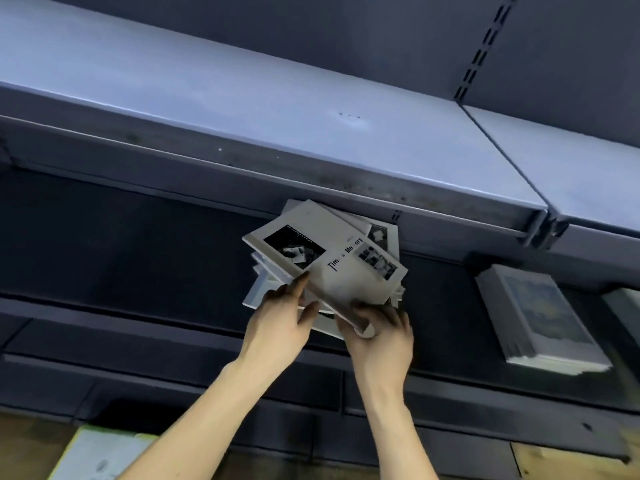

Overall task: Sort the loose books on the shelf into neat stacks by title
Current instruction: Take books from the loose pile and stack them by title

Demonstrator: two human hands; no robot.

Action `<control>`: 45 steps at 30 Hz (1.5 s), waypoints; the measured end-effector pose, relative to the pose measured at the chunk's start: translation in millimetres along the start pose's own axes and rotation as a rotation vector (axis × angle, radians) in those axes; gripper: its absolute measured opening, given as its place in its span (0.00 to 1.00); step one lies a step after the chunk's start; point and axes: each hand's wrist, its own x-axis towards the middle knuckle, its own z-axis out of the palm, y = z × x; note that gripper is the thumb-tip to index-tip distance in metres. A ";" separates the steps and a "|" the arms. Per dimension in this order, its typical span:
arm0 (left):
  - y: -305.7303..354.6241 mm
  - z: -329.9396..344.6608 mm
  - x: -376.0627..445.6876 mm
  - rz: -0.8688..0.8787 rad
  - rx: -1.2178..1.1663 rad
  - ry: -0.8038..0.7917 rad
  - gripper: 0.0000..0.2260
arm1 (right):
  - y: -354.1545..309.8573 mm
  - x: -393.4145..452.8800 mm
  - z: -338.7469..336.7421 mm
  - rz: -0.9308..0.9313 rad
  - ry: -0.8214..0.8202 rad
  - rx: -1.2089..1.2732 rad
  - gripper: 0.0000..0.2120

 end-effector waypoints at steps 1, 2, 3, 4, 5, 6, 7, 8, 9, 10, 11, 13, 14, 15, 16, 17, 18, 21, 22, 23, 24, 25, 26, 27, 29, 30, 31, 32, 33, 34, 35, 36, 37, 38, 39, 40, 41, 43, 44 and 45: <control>-1.1 0.2 -0.8 0.004 -0.001 0.007 0.25 | -6.8 -7.1 -0.2 -0.011 0.009 0.002 0.08; -1.0 -0.9 -1.6 -0.005 -0.017 0.020 0.24 | -13.2 -13.8 0.4 -0.026 0.019 0.015 0.08; -1.8 -1.4 -2.3 -0.023 -0.057 0.028 0.22 | -19.1 -20.7 2.1 -0.036 0.028 0.029 0.07; -3.0 -1.5 -3.0 -0.051 -0.117 0.020 0.22 | -25.7 -26.8 3.9 -0.044 0.034 0.038 0.07; -4.6 -1.3 -3.2 -0.080 -0.188 0.005 0.23 | -32.2 -32.5 5.5 -0.053 0.036 0.041 0.07; -7.2 -0.5 -2.3 -0.109 -0.257 -0.016 0.24 | -37.1 -37.2 6.8 -0.068 0.033 0.042 0.08; -9.1 0.0 -0.3 -0.136 -0.322 -0.028 0.25 | -41.2 -40.8 6.9 -0.083 0.020 0.049 0.09; -10.6 -0.4 2.3 -0.166 -0.373 -0.037 0.27 | -43.7 -43.9 6.1 -0.099 -0.002 0.064 0.09; -11.1 -1.8 4.7 -0.196 -0.407 -0.041 0.30 | -44.9 -45.8 4.8 -0.111 -0.027 0.090 0.09; -11.8 -3.1 7.1 -0.223 -0.420 -0.050 0.32 | -43.7 -47.1 3.0 -0.113 -0.041 0.120 0.09; -11.9 -5.8 8.8 -0.244 -0.416 -0.062 0.33 | -42.4 -46.7 0.4 -0.090 -0.037 0.154 0.09; -15.1 -12.1 12.6 -0.263 -0.342 -0.087 0.33 | -39.7 -41.6 -5.7 0.056 0.012 0.236 0.11; -18.7 -16.4 15.3 -0.261 -0.278 -0.102 0.33 | -39.0 -37.0 -9.7 0.162 0.037 0.279 0.14; -22.8 -22.2 18.9 -0.253 -0.220 -0.121 0.32 | -37.8 -31.6 -13.4 0.256 0.060 0.312 0.15; -28.7 -27.5 23.4 -0.243 -0.169 -0.146 0.32 | -35.7 -25.9 -16.3 0.336 0.073 0.333 0.15; -33.2 -33.6 27.5 -0.233 -0.130 -0.171 0.32 | -31.5 -21.0 -18.5 0.411 0.070 0.339 0.15; -37.6 -39.8 31.3 -0.226 -0.109 -0.200 0.33 | -27.0 -16.5 -20.0 0.480 0.046 0.344 0.17; -40.7 -57.1 37.7 -0.239 -0.131 -0.280 0.32 | -18.6 -10.3 -19.6 0.648 -0.124 0.410 0.27; -39.6 -60.5 39.1 -0.243 -0.124 -0.292 0.32 | -18.5 -10.2 -19.0 0.681 -0.169 0.434 0.28; -36.9 -61.9 39.7 -0.239 -0.116 -0.296 0.31 | -19.8 -10.2 -19.4 0.706 -0.197 0.464 0.26; -34.3 -60.8 39.8 -0.238 -0.119 -0.299 0.30 | -23.1 -9.7 -21.1 0.723 -0.222 0.502 0.22; -30.7 -57.6 39.3 -0.233 -0.134 -0.298 0.30 | -25.1 -8.8 -22.9 0.731 -0.251 0.530 0.17; -26.5 -53.2 37.7 -0.229 -0.152 -0.292 0.30 | -26.7 -7.8 -24.8 0.731 -0.287 0.542 0.14; -22.2 -48.8 35.7 -0.223 -0.163 -0.280 0.30 | -25.4 -7.9 -25.5 0.731 -0.327 0.537 0.12; -14.7 -40.7 31.2 -0.179 -0.157 -0.242 0.28 | -22.5 -8.0 -28.8 0.745 -0.353 0.548 0.12; -12.6 -37.4 29.5 -0.146 -0.145 -0.223 0.27 | -21.5 -7.7 -31.4 0.758 -0.342 0.566 0.13; -11.8 -35.4 28.5 -0.114 -0.132 -0.207 0.26 | -19.3 -8.0 -33.0 0.774 -0.328 0.587 0.14; -12.9 -34.3 28.1 -0.092 -0.120 -0.197 0.26 | -19.0 -8.2 -34.9 0.787 -0.311 0.610 0.15; -13.9 -33.8 27.6 -0.079 -0.110 -0.193 0.25 | -19.4 -8.8 -36.9 0.795 -0.290 0.634 0.15; -15.7 -33.9 27.1 -0.073 -0.095 -0.187 0.25 | -21.2 -9.4 -38.9 0.796 -0.272 0.650 0.15; -17.9 -34.3 26.3 -0.069 -0.066 -0.185 0.25 | -22.1 -10.8 -40.0 0.796 -0.257 0.660 0.15; -19.7 -35.5 25.3 -0.065 -0.022 -0.179 0.25 | -24.5 -12.2 -41.5 0.798 -0.252 0.653 0.16; -22.3 -36.9 25.1 -0.056 0.037 -0.169 0.24 | -25.8 -13.9 -42.3 0.796 -0.253 0.637 0.17; -25.2 -38.4 24.9 -0.040 0.094 -0.155 0.24 | -27.0 -15.5 -43.7 0.793 -0.247 0.618 0.18; -28.0 -40.4 24.5 -0.022 0.132 -0.138 0.24 | -27.3 -17.2 -45.0 0.788 -0.234 0.610 0.19; -30.5 -41.6 24.1 0.000 0.153 -0.119 0.24 | -27.5 -18.8 -46.8 0.784 -0.215 0.611 0.20; -32.3 -42.8 23.3 0.026 0.162 -0.097 0.24 | -27.7 -20.2 -48.5 0.785 -0.191 0.632 0.20; -31.8 -44.7 21.2 0.081 0.171 -0.065 0.23 | -29.6 -22.8 -52.1 0.807 -0.129 0.690 0.19; -30.2 -44.9 20.5 0.109 0.171 -0.059 0.24 | -30.1 -24.5 -53.9 0.825 -0.092 0.711 0.18; -27.8 -44.1 20.0 0.134 0.165 -0.066 0.25 | -29.6 -27.1 -56.4 0.848 -0.053 0.727 0.18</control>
